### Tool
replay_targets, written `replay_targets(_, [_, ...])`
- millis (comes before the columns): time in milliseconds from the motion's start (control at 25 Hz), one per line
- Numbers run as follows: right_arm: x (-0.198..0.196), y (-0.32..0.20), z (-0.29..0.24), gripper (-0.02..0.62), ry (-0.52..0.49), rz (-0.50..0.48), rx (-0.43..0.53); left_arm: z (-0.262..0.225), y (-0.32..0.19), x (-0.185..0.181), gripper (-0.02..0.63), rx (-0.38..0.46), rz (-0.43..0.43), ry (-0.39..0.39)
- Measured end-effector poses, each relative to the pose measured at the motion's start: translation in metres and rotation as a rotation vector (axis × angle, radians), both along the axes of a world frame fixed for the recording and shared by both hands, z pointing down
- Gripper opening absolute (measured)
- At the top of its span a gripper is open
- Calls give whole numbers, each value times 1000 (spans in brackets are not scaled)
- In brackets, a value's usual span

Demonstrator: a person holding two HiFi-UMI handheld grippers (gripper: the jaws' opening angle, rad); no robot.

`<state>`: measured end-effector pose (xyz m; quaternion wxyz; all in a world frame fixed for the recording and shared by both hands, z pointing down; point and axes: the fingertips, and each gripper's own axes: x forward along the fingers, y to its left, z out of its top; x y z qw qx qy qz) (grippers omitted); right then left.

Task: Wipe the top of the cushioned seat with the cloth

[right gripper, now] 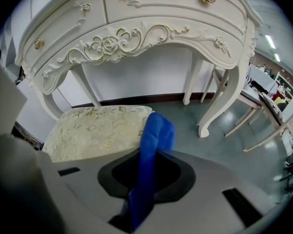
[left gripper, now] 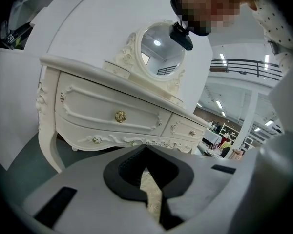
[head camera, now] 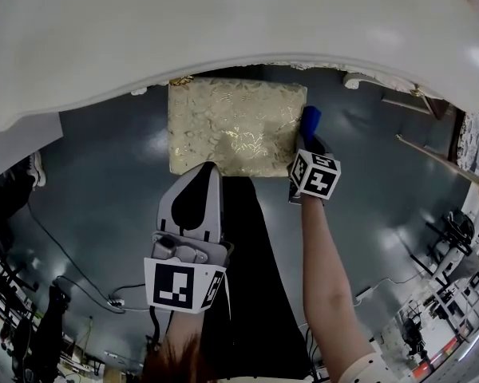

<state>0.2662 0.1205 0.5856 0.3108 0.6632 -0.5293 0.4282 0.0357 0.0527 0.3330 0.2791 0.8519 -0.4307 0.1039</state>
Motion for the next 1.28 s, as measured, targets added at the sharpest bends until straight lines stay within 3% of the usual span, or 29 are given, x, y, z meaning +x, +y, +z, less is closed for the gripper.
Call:
replay_targets(520, [-15,-4,-10,61,8,40,15,-2,-4,-12,-2,4,-13,15])
replay_targets(1280, [-63,-15,-18,61,3,14,38,-9,-7,-47,-2,20,-54,33])
